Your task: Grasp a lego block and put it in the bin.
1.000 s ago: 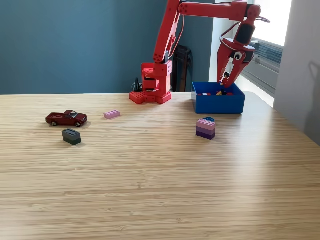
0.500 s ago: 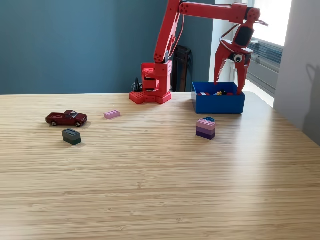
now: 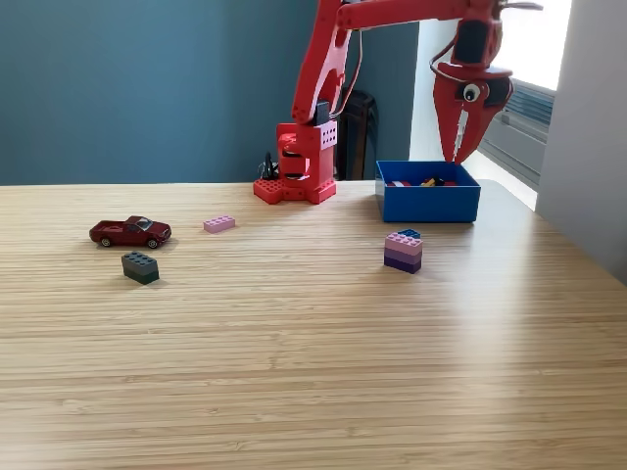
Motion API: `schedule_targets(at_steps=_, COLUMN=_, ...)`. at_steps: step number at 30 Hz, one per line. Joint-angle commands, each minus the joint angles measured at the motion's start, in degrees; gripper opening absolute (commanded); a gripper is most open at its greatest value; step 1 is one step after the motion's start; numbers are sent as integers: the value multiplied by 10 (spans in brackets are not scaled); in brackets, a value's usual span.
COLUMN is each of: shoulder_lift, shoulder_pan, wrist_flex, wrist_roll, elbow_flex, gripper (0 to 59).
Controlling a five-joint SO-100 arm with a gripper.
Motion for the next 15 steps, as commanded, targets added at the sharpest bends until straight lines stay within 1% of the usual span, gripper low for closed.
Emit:
schedule_targets(at_steps=1, shoulder_lift=60, shoulder_pan=124, wrist_flex=18, wrist_roll=6, elbow_flex=-89, gripper=1)
schedule_targets(at_steps=8, shoulder_lift=56, shoulder_pan=216, wrist_flex=18, wrist_roll=-7, elbow_flex=-100, gripper=1)
schedule_targets(at_steps=15, shoulder_lift=56, shoulder_pan=232, wrist_flex=18, wrist_roll=-15, elbow_flex=-100, gripper=1)
